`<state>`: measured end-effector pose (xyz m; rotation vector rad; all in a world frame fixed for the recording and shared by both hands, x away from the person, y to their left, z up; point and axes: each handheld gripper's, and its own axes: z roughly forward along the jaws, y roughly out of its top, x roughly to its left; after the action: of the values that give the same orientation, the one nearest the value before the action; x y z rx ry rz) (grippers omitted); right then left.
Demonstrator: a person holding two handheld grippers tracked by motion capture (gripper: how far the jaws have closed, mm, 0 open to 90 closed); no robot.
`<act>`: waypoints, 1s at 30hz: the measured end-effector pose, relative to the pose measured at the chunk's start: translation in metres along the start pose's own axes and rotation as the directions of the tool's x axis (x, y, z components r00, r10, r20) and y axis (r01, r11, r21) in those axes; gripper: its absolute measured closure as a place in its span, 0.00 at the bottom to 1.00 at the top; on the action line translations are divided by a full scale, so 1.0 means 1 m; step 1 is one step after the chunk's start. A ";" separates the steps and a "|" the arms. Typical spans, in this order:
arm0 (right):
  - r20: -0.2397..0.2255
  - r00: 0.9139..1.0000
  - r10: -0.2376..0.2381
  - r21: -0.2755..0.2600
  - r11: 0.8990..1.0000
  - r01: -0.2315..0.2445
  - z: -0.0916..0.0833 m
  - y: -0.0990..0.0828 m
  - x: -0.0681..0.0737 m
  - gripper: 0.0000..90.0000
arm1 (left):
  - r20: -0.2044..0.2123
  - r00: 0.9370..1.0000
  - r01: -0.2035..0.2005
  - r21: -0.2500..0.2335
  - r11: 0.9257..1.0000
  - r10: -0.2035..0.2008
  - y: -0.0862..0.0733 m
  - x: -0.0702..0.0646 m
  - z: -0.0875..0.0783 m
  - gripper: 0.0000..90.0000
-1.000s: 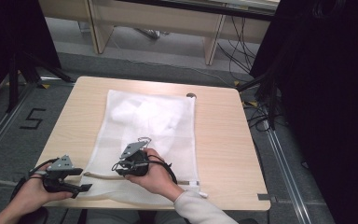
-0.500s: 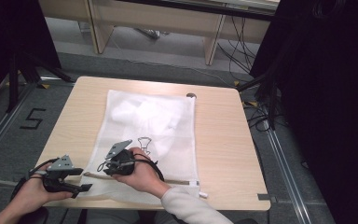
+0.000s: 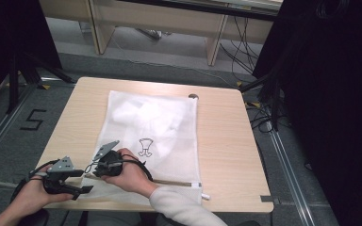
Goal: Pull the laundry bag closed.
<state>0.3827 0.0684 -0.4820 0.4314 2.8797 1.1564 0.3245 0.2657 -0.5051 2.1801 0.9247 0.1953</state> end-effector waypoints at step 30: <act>-0.032 0.999 -0.005 0.053 0.999 0.007 0.039 0.012 0.001 0.90 | -0.012 1.000 -0.020 0.013 1.000 0.020 0.000 0.004 -0.003 0.30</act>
<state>0.3890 0.1039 -0.5019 0.4090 2.9425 1.0978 0.3262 0.2702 -0.5039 2.2036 0.9134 0.2133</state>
